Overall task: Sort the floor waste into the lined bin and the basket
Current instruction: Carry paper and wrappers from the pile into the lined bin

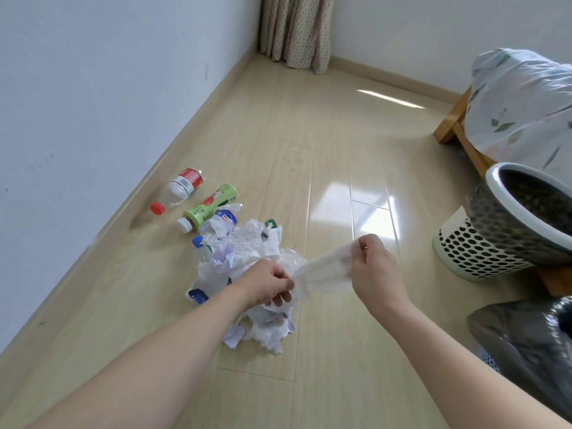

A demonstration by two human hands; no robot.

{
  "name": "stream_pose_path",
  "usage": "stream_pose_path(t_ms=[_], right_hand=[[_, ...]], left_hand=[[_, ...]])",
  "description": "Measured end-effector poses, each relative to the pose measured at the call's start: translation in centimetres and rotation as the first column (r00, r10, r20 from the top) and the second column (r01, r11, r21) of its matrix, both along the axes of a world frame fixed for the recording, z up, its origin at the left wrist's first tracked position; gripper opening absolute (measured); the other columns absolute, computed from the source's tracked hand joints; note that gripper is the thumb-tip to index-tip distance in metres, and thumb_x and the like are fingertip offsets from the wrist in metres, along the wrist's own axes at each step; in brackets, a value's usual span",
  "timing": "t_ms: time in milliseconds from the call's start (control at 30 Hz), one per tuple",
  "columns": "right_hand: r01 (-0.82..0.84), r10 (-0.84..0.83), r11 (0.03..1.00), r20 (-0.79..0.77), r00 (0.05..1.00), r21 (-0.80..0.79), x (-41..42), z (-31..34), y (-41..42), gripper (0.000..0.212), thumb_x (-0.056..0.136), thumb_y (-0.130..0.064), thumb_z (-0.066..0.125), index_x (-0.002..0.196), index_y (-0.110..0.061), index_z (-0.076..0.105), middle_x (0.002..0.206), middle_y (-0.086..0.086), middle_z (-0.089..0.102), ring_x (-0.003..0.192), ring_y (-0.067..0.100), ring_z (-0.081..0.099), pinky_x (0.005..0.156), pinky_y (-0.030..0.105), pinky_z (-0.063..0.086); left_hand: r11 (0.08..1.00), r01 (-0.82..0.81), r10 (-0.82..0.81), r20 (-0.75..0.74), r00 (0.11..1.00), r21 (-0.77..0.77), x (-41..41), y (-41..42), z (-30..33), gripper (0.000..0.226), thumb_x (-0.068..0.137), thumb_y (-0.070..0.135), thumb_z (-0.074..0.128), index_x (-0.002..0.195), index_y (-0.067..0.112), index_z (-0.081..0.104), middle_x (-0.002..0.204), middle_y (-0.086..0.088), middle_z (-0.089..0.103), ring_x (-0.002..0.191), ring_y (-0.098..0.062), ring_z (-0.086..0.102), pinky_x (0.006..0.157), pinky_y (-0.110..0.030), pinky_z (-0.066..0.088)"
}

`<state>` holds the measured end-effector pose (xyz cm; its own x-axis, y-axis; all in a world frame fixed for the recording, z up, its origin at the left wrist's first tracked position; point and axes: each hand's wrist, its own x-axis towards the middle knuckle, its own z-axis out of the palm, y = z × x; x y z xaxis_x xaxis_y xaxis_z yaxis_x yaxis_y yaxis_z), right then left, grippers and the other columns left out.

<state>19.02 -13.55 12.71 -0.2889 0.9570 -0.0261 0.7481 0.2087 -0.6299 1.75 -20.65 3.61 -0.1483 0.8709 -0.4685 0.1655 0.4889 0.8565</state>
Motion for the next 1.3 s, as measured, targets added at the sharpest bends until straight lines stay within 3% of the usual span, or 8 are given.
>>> stream_pose_path(t_ms=[300, 433, 700, 833, 967, 1067, 1200, 1300], right_hand=[[0.086, -0.083, 0.995, -0.055, 0.995, 0.041, 5.4, 4.0, 1.5, 0.017, 0.1, -0.021, 0.036, 0.097, -0.015, 0.052, 0.087, 0.0, 0.059, 0.08, 0.023, 0.058, 0.063, 0.034, 0.044], [0.124, -0.12, 0.991, -0.065, 0.991, 0.052, 10.2, 6.7, 3.4, 0.012, 0.1, -0.022, 0.038, 0.097, -0.017, 0.049, 0.093, 0.003, 0.058, 0.083, 0.022, 0.056, 0.077, 0.041, 0.048], [0.254, -0.25, 0.967, -0.186, 0.95, 0.0, 23.9, 11.1, 9.2, 0.025, 0.097, -0.015, 0.044, 0.117, -0.014, 0.059, 0.11, 0.006, 0.062, 0.103, 0.025, 0.057, 0.094, 0.041, 0.048], [0.427, -0.448, 0.894, -0.237, 0.862, -0.138, 32.6, 10.5, 12.0, 0.021, 0.091, -0.01, 0.044, 0.104, -0.011, 0.061, 0.101, 0.009, 0.06, 0.093, 0.027, 0.055, 0.085, 0.042, 0.05], [0.551, -0.739, 0.654, -0.284, 0.611, -0.519, 41.3, 7.4, 12.9, 0.022, 0.096, -0.003, 0.04, 0.112, -0.008, 0.055, 0.108, 0.013, 0.055, 0.09, 0.035, 0.059, 0.071, 0.043, 0.058], [0.608, -0.845, 0.512, -0.226, 0.485, -0.607, 46.3, 5.2, 12.9, 0.032, 0.099, -0.005, 0.038, 0.128, -0.004, 0.051, 0.117, 0.019, 0.055, 0.094, 0.034, 0.057, 0.058, 0.037, 0.056], [0.64, -0.82, 0.521, -0.123, 0.559, -0.564, 48.8, 3.1, 13.4, 0.033, 0.097, -0.008, 0.038, 0.128, 0.001, 0.047, 0.114, 0.018, 0.055, 0.107, 0.033, 0.053, 0.089, 0.035, 0.051], [0.73, -0.757, 0.63, -0.003, 0.653, -0.265, 48.3, 3.8, 14.1, 0.034, 0.089, -0.013, 0.046, 0.119, -0.001, 0.057, 0.118, 0.016, 0.059, 0.105, 0.035, 0.057, 0.083, 0.034, 0.048]], left_hand=[[0.999, 0.003, -0.005, -0.052, 0.999, -0.038, 0.5, 0.0, 3.2, 0.009, 0.087, 0.006, 0.059, 0.079, 0.01, 0.062, 0.064, -0.004, 0.066, 0.052, -0.013, 0.052, 0.051, -0.021, 0.039], [1.0, -0.011, 0.011, -0.03, 0.999, 0.009, 3.2, 2.2, 7.4, 0.011, 0.09, 0.005, 0.054, 0.081, 0.008, 0.058, 0.075, -0.011, 0.069, 0.059, -0.018, 0.059, 0.054, -0.024, 0.045], [0.974, 0.155, -0.14, -0.097, 0.985, 0.165, 18.2, 9.3, 16.3, 0.008, 0.091, 0.006, 0.051, 0.086, 0.007, 0.057, 0.08, -0.01, 0.068, 0.063, -0.019, 0.06, 0.06, -0.028, 0.05], [0.95, 0.247, -0.222, -0.145, 0.964, 0.192, 27.9, 13.6, 18.5, 0.008, 0.091, 0.009, 0.053, 0.085, 0.009, 0.058, 0.076, -0.007, 0.068, 0.061, -0.018, 0.06, 0.06, -0.028, 0.049], [0.93, 0.333, -0.3, -0.204, 0.932, 0.157, 38.2, 17.8, 18.5, 0.012, 0.091, 0.006, 0.047, 0.085, 0.007, 0.058, 0.074, -0.009, 0.066, 0.059, -0.02, 0.062, 0.054, -0.027, 0.053], [0.928, 0.366, -0.332, -0.278, 0.901, 0.077, 45.0, 19.6, 16.8, 0.015, 0.089, 0.006, 0.043, 0.083, 0.006, 0.057, 0.072, -0.012, 0.064, 0.053, -0.021, 0.063, 0.049, -0.027, 0.055], [0.917, 0.397, -0.39, -0.319, 0.864, -0.046, 50.0, 20.9, 13.6, 0.018, 0.085, 0.001, 0.038, 0.08, 0.001, 0.056, 0.069, -0.018, 0.062, 0.049, -0.025, 0.062, 0.051, -0.034, 0.059], [0.916, 0.392, -0.394, -0.368, 0.842, -0.082, 50.1, 21.7, 12.4, 0.021, 0.081, 0.001, 0.041, 0.08, -0.004, 0.061, 0.069, -0.019, 0.065, 0.051, -0.031, 0.066, 0.06, -0.045, 0.061]])
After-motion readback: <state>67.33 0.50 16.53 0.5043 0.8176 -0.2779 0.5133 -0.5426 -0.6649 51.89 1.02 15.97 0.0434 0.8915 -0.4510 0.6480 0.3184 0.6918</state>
